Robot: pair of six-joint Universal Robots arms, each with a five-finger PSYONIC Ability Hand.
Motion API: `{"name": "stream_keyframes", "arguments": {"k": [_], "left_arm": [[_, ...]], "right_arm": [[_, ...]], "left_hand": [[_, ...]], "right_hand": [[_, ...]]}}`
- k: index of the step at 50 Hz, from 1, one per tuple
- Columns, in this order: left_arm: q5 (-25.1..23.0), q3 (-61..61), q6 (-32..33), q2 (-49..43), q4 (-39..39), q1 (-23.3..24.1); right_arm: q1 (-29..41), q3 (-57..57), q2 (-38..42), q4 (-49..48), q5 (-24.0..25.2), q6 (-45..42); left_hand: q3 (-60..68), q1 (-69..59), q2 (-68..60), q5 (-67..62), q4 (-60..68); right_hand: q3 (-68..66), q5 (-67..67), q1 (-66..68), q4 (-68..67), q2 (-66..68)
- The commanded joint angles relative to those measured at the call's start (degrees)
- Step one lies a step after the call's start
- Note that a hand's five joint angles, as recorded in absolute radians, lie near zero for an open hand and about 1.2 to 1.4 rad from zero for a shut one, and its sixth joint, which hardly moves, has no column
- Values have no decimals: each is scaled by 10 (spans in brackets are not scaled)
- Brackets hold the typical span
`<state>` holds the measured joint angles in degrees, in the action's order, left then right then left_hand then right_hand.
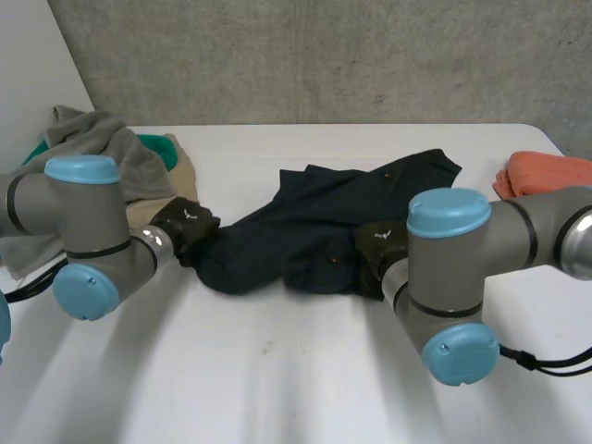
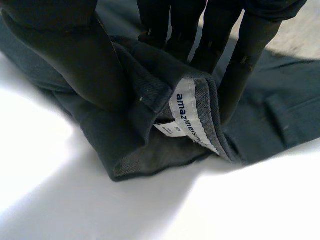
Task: Fold the laundry.
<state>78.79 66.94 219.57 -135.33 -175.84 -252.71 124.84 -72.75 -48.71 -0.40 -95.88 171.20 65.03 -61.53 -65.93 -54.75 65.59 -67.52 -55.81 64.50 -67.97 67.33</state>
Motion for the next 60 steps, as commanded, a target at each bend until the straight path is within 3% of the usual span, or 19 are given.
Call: {"name": "stream_keyframes", "arguments": {"k": [1, 6, 10, 14, 18, 25, 33, 40, 46, 52, 54, 55, 56, 57, 60], "left_arm": [[67, -8, -47, 102, -34, 33], [101, -15, -176, 260, -50, 37], [77, -44, -257, 376, -36, 39], [64, -91, -288, 434, -3, 43], [88, -167, -307, 445, 22, 42], [102, -299, -301, 359, 66, 42], [89, -359, -277, 164, 99, 41], [82, -361, -253, 4, 76, 40], [69, -395, -234, -117, 35, 52], [103, -477, -182, -186, 33, 58], [123, -509, -172, -192, 34, 56], [128, -518, -174, -191, 34, 54], [130, -525, -179, -189, 34, 54], [131, -532, -193, -180, 34, 56], [132, -519, -218, -146, 35, 61]], "right_arm": [[-16, -2, -121, -5, 4, 0], [-53, 63, -203, 47, 38, -43], [-84, 173, -248, 136, 68, -39], [-101, 269, -266, 182, 78, -19], [-117, 353, -268, 186, 80, 6], [-127, 430, -224, 189, 75, 15], [-105, 368, -140, 166, 46, 9], [-105, 314, -23, 65, 6, -37], [-103, 318, 100, -28, -7, -142], [-111, 360, 174, -147, -16, -158], [-118, 387, 195, -190, -24, -162], [-119, 396, 201, -200, -28, -163], [-120, 405, 206, -206, -33, -166], [-122, 420, 212, -204, -45, -172], [-127, 430, 200, -161, -66, -169]], "left_hand": [[150, -185, -141, -152, 144], [150, -185, -141, -152, 144], [150, -185, -141, -152, 144], [150, -185, -141, -152, 144], [150, -185, -141, -152, 144], [150, -185, -141, -152, 144], [150, -185, -141, -152, 144], [150, -185, -141, -152, 144], [150, -185, -141, -152, 144], [150, -185, -141, -152, 144], [150, -185, -141, -152, 144], [15, -50, -6, -18, 9], [-213, 178, 222, 210, -218], [-550, 515, 559, 548, -556], [-550, 515, 559, 548, -556]], "right_hand": [[-125, -142, 155, -120, 127], [-125, -142, 155, -120, 127], [-125, -142, 155, -120, 127], [-125, -142, 155, -120, 127], [-125, -142, 155, -120, 127], [-125, -142, 155, -120, 127], [-125, -142, 155, -120, 127], [-125, -142, 155, -120, 127], [-125, -142, 155, -120, 127], [-125, -142, 155, -120, 127], [252, 235, -222, 257, -250], [432, 415, -402, 437, -430], [575, 558, -545, 580, -573], [575, 558, -545, 580, -573], [575, 558, -545, 580, -573]]}}
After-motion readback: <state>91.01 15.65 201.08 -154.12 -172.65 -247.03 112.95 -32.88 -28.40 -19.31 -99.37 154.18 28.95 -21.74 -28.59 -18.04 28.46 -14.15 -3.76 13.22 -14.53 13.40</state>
